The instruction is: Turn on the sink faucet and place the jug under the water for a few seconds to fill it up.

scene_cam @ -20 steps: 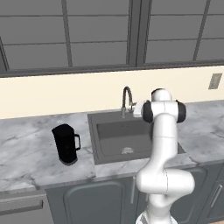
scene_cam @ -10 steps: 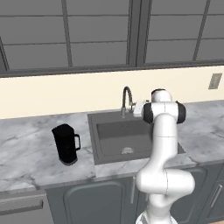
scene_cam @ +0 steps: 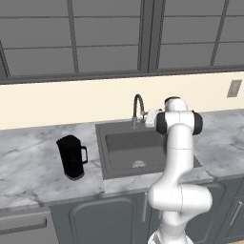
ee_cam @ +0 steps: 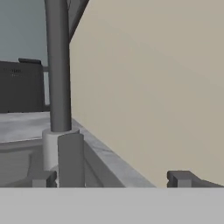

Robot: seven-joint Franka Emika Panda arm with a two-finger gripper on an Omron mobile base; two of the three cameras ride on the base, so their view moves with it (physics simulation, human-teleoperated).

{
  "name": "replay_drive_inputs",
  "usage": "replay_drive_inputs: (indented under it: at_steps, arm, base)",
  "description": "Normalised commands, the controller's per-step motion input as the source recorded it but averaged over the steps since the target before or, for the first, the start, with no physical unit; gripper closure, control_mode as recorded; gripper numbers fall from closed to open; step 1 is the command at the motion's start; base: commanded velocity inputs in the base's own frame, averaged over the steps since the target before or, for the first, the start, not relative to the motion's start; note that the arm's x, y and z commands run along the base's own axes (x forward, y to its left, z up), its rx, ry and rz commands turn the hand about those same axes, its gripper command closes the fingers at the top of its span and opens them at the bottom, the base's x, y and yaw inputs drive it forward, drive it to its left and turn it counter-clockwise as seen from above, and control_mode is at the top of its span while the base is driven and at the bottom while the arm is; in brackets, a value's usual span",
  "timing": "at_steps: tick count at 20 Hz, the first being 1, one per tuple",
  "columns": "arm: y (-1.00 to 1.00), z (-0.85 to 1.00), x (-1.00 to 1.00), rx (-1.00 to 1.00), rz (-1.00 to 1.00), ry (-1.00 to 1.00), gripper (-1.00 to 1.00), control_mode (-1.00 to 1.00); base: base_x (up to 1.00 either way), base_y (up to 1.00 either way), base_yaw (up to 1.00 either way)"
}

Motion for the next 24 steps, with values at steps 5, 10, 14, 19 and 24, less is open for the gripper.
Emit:
replay_drive_inputs:
  at_steps: [5,10,14,19,24]
  arm:
    - [0.31,0.02,0.00,0.00,0.00,0.00,-1.00,-1.00]
    - [0.05,0.27,-0.07,0.00,0.00,-0.01,-1.00,-1.00]
    - [0.18,0.00,0.00,0.00,0.00,0.03,-1.00,-1.00]
    - [0.29,-0.02,0.00,0.00,0.00,0.05,-1.00,-1.00]
    - [0.18,-0.06,0.04,0.00,0.00,0.07,1.00,-1.00]
  base:
    - [0.00,0.00,0.00]
    - [0.00,0.00,0.00]
    - [0.00,0.00,0.00]
    - [0.00,0.00,0.00]
    - [0.00,0.00,0.00]
